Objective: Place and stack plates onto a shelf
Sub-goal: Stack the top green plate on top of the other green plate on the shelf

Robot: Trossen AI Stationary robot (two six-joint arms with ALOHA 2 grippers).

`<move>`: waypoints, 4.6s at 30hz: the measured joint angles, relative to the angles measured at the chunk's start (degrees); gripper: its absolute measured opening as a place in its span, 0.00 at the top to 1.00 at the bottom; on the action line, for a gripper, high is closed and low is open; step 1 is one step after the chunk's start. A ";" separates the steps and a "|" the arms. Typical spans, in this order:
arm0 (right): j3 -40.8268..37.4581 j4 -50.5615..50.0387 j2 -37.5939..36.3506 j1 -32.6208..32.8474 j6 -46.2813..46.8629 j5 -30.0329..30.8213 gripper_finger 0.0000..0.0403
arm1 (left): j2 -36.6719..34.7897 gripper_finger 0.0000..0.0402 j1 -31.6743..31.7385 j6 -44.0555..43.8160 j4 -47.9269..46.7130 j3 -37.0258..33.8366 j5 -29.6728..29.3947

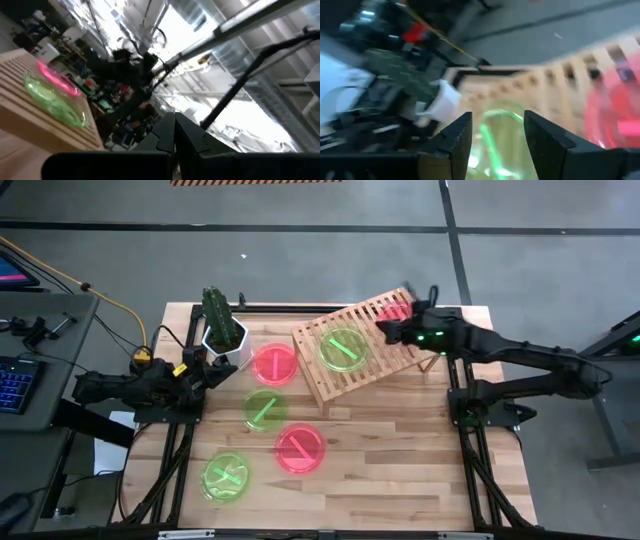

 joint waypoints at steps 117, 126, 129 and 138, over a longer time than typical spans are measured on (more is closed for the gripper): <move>0.00 -4.04 -12.70 0.15 -15.44 -21.98 0.60 | 35.10 1.00 -10.02 -28.85 -67.98 36.93 0.48; 0.00 -4.02 -12.70 0.15 -15.44 -21.92 0.60 | 48.30 1.00 0.13 -11.33 -58.57 52.18 -3.20; 0.00 -3.91 -12.70 0.15 -15.44 -21.86 0.60 | 55.53 1.00 6.28 -4.39 -58.73 58.33 -0.47; 0.00 -3.67 -12.70 0.16 -14.41 -21.79 0.60 | 76.58 1.00 20.02 10.09 -58.40 75.19 4.01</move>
